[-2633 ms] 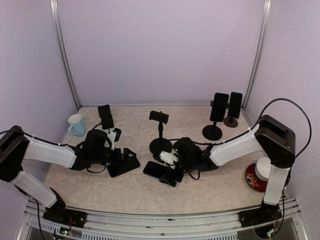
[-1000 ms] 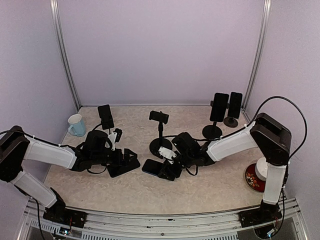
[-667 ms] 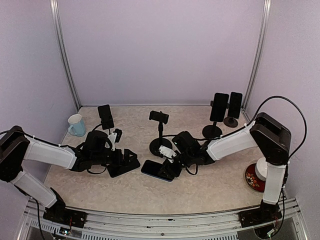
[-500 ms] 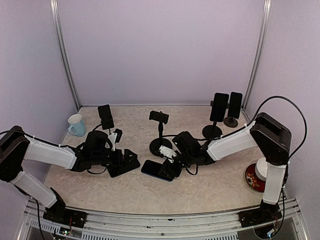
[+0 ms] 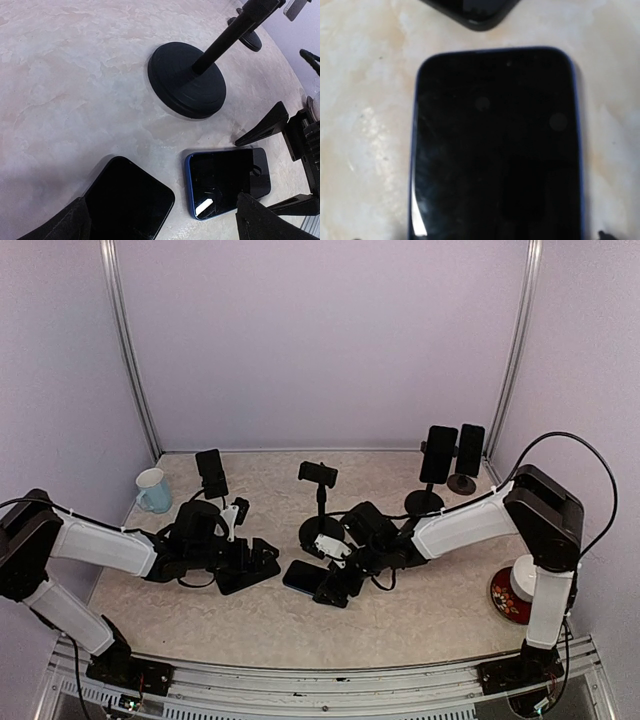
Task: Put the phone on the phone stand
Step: Adjust the phone at the center of the board, then pick up the phone at the center of the board.
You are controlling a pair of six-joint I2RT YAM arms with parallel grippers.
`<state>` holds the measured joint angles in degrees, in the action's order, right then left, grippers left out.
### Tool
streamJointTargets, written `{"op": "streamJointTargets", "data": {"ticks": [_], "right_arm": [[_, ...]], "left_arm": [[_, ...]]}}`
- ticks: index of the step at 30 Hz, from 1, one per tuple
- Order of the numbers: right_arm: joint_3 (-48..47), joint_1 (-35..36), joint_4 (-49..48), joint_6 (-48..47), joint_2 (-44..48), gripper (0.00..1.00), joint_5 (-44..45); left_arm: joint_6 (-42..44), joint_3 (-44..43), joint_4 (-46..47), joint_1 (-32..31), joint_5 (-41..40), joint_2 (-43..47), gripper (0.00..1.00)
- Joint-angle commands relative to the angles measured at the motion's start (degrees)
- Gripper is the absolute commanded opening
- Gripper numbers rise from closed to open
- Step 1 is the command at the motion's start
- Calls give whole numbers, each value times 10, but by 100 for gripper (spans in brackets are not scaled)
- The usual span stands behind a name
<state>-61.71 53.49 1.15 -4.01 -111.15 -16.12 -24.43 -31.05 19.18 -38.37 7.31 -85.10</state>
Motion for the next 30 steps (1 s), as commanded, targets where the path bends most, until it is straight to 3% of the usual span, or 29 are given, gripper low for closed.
{"op": "streamJointTargets", "data": {"ticks": [1, 14, 30], "right_arm": [[-20, 9, 122, 21, -18, 100, 43], [-138, 31, 315, -20, -70, 100, 108], [-216, 65, 428, -58, -129, 98, 154]], "left_arm": [[4, -22, 0, -6, 7, -4, 99], [9, 8, -6, -6, -11, 31, 99], [4, 25, 20, -5, -7, 18, 99]]}}
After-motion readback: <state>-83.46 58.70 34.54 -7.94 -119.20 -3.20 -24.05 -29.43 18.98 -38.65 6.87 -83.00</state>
